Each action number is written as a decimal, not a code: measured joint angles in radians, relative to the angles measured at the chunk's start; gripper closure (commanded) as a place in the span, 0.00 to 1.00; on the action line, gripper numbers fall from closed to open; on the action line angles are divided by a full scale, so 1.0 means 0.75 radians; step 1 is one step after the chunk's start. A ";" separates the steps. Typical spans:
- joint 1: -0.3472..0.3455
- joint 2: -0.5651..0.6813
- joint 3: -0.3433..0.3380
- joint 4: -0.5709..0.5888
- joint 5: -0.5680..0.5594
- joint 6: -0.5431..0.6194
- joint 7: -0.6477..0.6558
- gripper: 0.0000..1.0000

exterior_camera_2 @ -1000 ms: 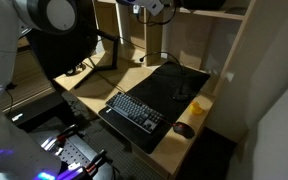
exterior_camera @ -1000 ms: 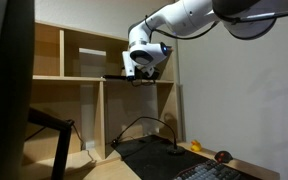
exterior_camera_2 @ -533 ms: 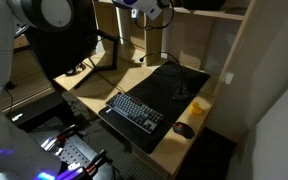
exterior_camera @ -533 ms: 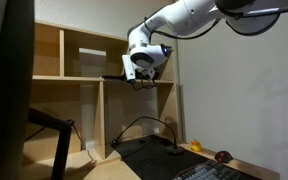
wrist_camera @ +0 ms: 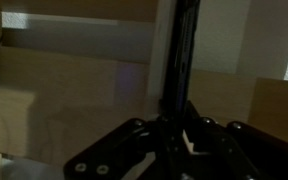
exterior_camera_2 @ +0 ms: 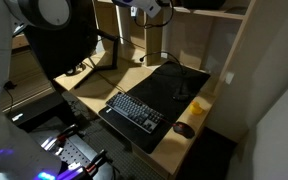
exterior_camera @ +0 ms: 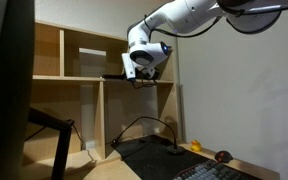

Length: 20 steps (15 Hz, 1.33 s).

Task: Remove the black tablet from the top shelf and put it on the desk

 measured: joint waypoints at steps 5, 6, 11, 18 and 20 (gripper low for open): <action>0.031 -0.006 0.003 0.145 0.124 0.157 -0.230 0.96; 0.037 -0.017 -0.001 0.184 0.139 0.188 -0.259 0.95; 0.039 -0.121 -0.007 0.197 0.239 0.203 -0.297 0.95; -0.069 -0.364 0.049 -0.112 0.568 0.032 -0.427 0.95; -0.144 -0.441 0.105 -0.268 0.624 -0.069 -0.463 0.95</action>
